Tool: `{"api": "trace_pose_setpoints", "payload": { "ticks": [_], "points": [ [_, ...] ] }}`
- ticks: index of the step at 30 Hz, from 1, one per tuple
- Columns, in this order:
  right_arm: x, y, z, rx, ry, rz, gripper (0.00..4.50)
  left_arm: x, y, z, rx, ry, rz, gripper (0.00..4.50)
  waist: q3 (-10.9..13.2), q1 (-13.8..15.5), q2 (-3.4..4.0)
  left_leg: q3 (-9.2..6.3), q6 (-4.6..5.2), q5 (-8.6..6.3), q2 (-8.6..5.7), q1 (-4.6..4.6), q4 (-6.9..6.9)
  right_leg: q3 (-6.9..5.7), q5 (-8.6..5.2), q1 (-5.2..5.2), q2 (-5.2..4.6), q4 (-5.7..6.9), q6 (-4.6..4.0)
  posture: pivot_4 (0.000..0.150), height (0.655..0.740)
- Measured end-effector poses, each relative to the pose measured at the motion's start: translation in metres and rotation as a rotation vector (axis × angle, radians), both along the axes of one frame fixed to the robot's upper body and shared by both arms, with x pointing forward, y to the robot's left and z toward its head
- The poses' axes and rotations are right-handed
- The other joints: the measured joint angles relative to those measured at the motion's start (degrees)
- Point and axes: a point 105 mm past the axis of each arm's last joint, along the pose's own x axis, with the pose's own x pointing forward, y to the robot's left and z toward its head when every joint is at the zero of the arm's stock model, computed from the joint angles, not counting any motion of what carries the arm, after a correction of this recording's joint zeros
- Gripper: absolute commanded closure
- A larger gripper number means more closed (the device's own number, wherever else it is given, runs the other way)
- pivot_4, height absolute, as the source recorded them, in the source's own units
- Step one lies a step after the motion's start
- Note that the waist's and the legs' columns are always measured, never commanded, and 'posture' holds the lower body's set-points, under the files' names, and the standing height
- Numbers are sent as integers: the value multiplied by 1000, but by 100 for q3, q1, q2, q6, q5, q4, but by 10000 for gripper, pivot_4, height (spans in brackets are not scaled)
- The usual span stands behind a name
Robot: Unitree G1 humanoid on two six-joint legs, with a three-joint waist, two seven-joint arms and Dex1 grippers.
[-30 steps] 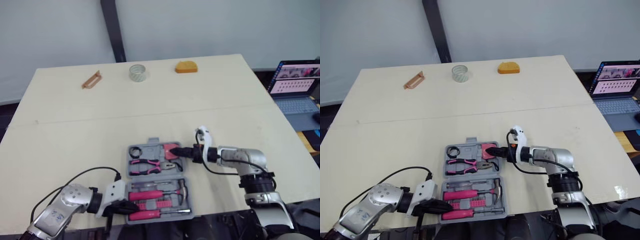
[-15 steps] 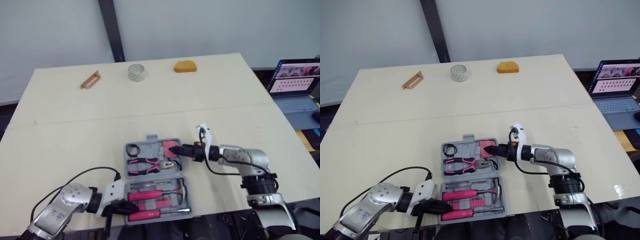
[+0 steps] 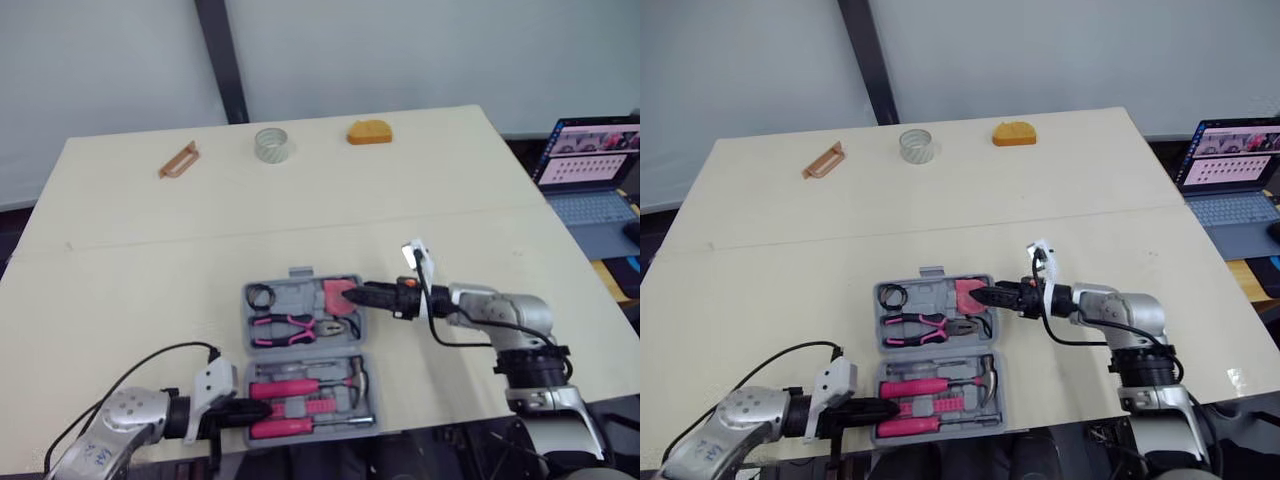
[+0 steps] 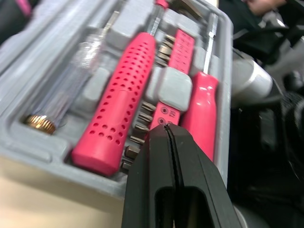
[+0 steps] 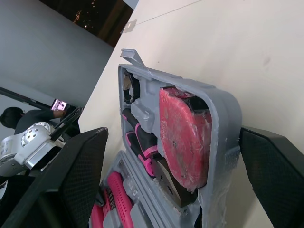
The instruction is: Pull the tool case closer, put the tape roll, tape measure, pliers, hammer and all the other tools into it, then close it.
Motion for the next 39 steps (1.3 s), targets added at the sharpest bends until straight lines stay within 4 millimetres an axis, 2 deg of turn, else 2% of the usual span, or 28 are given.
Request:
{"api": "trace_pose_setpoints", "payload": {
  "ticks": [7, 15, 31, 35, 39],
  "points": [
    [-6, -3, 11, 30, -21, 42, 458, 2, 2, -1, -16, -12, 48, 45000, 0, 2, 1, 4, 0, -1, 0, 0, 0, 2, 0, 0, 0, -2, 0, 1500, 7400],
    [-29, -5, 27, 11, -85, 152, 458, 6, -3, -4, -63, -8, 112, 45000, 1, 2, -1, 4, -1, -3, 0, 1, 1, 3, 0, 1, 0, -3, 0, 1500, 7400],
    [-58, -1, 35, -45, -142, 296, 458, 6, -3, -3, -137, 43, 190, 45000, 7, 11, -12, 3, -2, -6, 1, 0, -10, 0, 0, 0, 2, -16, -1, 1500, 7400],
    [-64, -2, 35, -52, -145, 317, 458, 6, 6, 2, -196, 84, 281, 45000, 19, 10, -32, 4, -2, -6, 2, -1, -12, 0, 0, 0, 3, -19, -1, 1500, 7400],
    [-67, -1, 35, -55, -149, 332, 458, 7, 28, 12, -190, 95, 367, 45000, 27, 12, -46, 3, -3, -8, 3, -5, -9, 0, 0, -1, 2, -22, -1, 1500, 7400]
  ]
}}
